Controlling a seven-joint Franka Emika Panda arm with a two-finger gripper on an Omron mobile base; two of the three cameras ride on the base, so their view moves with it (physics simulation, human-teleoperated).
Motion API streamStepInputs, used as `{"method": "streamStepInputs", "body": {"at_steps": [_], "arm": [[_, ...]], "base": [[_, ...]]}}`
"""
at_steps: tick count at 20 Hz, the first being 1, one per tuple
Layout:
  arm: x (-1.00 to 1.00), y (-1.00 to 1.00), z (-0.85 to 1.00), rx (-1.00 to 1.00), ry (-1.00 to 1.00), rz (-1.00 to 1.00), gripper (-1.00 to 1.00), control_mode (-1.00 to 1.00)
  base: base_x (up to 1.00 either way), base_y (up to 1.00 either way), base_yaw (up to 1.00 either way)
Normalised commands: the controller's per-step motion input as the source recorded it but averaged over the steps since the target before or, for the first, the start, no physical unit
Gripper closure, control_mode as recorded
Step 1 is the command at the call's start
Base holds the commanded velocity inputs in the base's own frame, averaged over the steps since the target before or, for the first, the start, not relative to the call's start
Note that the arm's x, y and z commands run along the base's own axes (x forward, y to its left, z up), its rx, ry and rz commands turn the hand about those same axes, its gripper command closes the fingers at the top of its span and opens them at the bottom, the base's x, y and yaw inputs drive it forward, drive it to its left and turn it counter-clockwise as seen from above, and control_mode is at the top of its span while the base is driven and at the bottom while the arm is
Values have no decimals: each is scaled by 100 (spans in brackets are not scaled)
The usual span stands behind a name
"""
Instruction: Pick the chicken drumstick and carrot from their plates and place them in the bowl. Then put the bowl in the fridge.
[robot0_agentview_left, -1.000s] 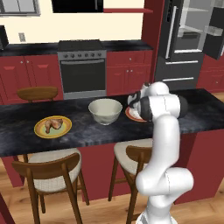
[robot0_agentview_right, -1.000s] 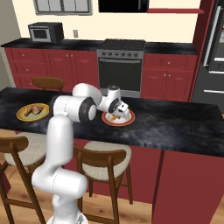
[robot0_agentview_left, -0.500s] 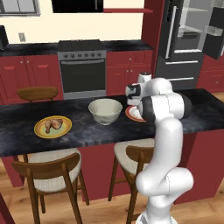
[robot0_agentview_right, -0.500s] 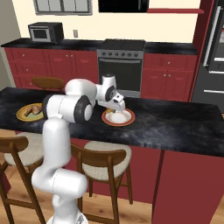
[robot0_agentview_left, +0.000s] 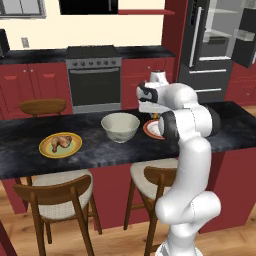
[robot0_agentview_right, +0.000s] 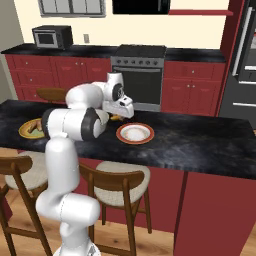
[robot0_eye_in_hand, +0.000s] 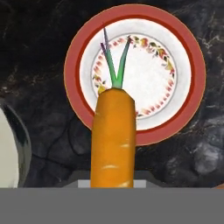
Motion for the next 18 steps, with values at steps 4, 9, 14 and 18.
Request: {"method": "streamStepInputs", "body": {"at_steps": [4, 9, 14, 18], "arm": [[-31, 33, 38, 5, 19, -14, 100, -100], [-37, 43, 25, 3, 11, -16, 100, -100], [-35, 60, 0, 0, -18, -24, 100, -100], [-26, 62, -12, 0, -39, -31, 100, -100]], "base": [[0, 0, 0], [0, 0, 0], [0, 0, 0], [0, 0, 0]]}}
